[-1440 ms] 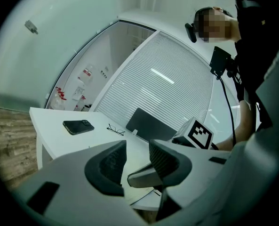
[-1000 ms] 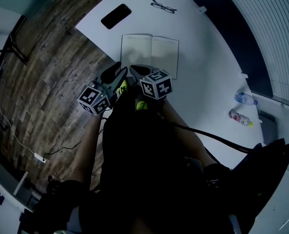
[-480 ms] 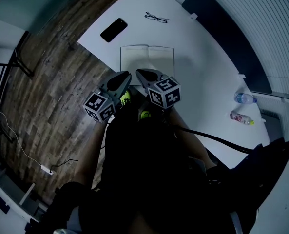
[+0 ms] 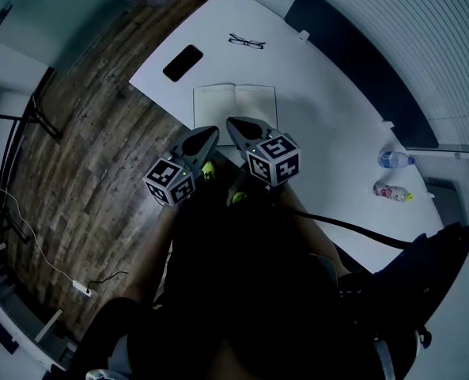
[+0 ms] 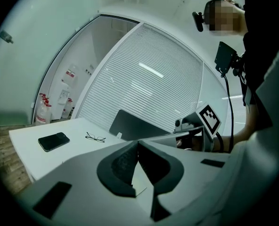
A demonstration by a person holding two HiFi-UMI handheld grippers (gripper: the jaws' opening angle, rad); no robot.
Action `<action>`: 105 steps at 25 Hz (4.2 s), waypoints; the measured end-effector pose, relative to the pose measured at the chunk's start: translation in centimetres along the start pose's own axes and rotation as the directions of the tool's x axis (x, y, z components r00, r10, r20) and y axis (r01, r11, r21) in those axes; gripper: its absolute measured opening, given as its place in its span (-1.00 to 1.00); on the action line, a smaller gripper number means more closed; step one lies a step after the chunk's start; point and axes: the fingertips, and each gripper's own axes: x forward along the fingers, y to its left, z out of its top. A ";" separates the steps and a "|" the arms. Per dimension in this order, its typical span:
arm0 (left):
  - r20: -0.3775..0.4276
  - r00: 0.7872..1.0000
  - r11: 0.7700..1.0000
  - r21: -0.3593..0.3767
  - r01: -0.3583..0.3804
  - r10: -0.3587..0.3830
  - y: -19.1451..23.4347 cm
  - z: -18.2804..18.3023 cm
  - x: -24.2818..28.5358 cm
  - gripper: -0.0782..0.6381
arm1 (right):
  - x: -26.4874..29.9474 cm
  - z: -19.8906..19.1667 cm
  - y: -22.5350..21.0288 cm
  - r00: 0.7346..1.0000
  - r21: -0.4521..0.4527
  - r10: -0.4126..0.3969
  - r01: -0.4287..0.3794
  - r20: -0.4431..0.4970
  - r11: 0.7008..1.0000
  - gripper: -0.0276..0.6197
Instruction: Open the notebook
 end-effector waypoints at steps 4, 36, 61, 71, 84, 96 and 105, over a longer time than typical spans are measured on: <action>0.015 1.000 1.000 0.014 0.001 -0.001 -1.0 0.7 0.3 -0.81 | -1.3 0.2 0.2 1.000 -0.008 -0.002 0.002 0.023 1.000 -0.88; 0.069 0.992 0.991 0.070 -0.113 0.108 -14.0 -3.8 -2.9 -0.81 | -12.6 -5.3 6.4 0.987 -0.093 0.137 -0.129 0.085 0.987 -0.89; 0.091 0.995 0.994 0.093 -0.053 0.045 -21.5 -7.5 -14.6 -0.81 | -18.5 -11.0 18.1 0.990 -0.076 0.022 -0.012 0.137 0.997 -0.89; 0.053 0.998 0.999 0.052 0.015 -0.018 -24.8 -12.4 -16.2 -0.81 | -21.6 -16.4 19.4 0.991 -0.025 -0.044 0.047 0.123 0.999 -0.89; 0.119 0.992 0.996 0.080 -0.044 0.034 -27.4 -10.8 -16.1 -0.81 | -24.2 -14.6 19.9 0.985 -0.073 0.001 0.012 0.173 0.997 -0.90; 0.126 0.992 0.997 0.071 -0.028 0.019 -26.8 -9.8 -15.9 -0.81 | -23.6 -13.6 19.7 0.983 -0.090 0.005 0.012 0.185 0.996 -0.89; 0.133 0.991 0.998 0.061 -0.016 0.008 -26.8 -9.5 -15.9 -0.81 | -23.6 -13.2 19.8 0.983 -0.109 -0.005 0.025 0.185 0.994 -0.89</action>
